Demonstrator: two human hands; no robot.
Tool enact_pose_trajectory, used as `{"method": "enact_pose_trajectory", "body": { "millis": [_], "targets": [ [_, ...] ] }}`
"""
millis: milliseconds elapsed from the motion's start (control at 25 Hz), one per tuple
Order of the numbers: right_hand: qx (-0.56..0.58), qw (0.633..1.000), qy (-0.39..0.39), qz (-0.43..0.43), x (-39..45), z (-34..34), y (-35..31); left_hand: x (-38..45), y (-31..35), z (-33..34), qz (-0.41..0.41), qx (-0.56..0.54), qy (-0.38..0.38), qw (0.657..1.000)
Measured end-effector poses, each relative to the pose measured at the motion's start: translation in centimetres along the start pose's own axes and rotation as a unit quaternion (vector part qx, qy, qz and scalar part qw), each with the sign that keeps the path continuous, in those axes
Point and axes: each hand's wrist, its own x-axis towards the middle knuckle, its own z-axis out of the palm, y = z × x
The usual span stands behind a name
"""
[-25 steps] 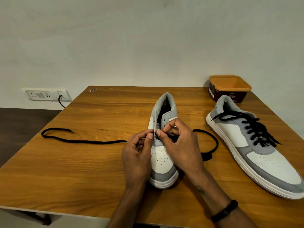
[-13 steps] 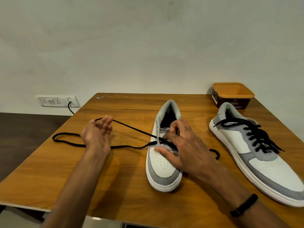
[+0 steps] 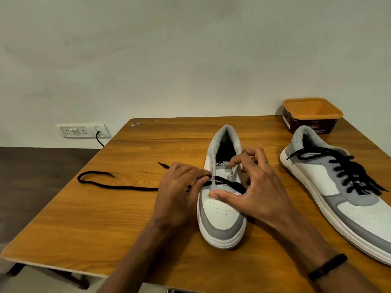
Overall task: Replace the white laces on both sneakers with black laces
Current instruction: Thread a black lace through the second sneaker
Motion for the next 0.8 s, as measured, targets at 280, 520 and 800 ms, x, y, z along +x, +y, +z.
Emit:
{"method": "enact_pose_trajectory", "body": {
  "millis": [280,520,800],
  "targets": [
    [0.025,1.000,0.000,0.008,-0.1,-0.1,0.2,2.0,-9.1,-2.5,-0.299,0.064,0.152,0.940],
    [0.032,0.999,0.001,0.011,-0.2,-0.1,0.1,1.1,-5.9,-2.0,-0.112,0.054,0.123,0.985],
    [0.035,0.999,0.006,0.016,-0.3,0.1,0.0,0.7,-2.0,0.7,0.084,0.039,-0.031,0.995]
  ]
}}
